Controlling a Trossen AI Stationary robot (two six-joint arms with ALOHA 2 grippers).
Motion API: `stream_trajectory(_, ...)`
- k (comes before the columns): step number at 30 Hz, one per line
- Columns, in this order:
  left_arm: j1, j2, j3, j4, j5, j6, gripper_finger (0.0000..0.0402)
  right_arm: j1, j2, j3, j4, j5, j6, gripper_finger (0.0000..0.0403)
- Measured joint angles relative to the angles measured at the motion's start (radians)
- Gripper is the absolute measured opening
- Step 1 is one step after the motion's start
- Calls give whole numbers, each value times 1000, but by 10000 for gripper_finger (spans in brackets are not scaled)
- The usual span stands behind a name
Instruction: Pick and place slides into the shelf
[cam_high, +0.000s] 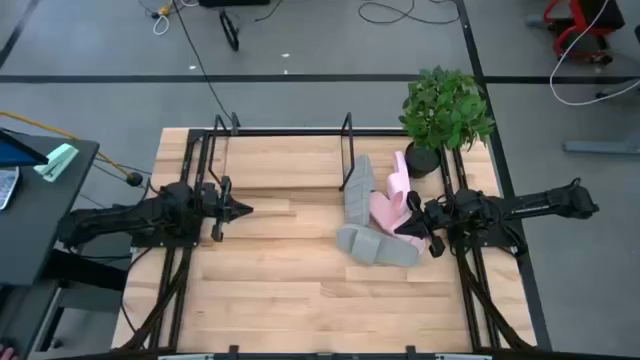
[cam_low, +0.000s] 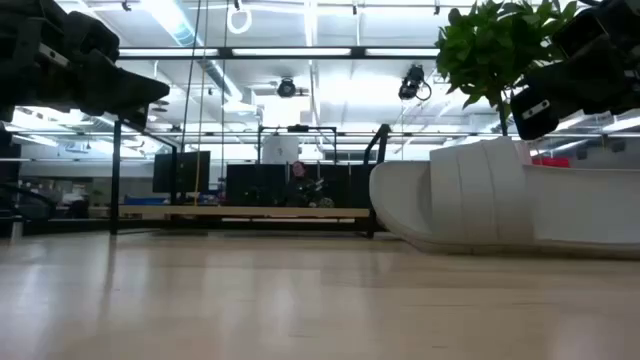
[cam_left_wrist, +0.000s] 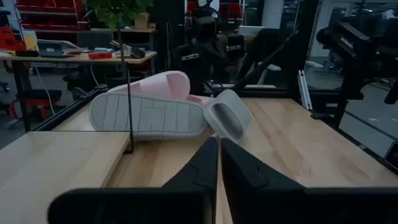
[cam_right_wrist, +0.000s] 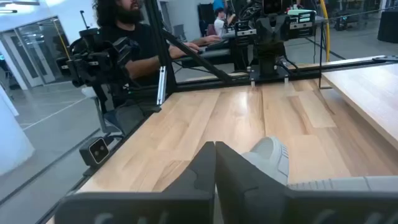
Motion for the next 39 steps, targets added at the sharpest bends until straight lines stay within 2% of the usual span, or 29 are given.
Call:
stream_trajectory(10,0,0,0,0,0,0,38,0,0,0,0,0,0,12)
stream_trajectory(24,0,0,0,0,0,0,23,0,0,0,0,0,0,12)
stream_trajectory(39,0,0,0,0,0,0,32,0,0,0,0,0,0,12)
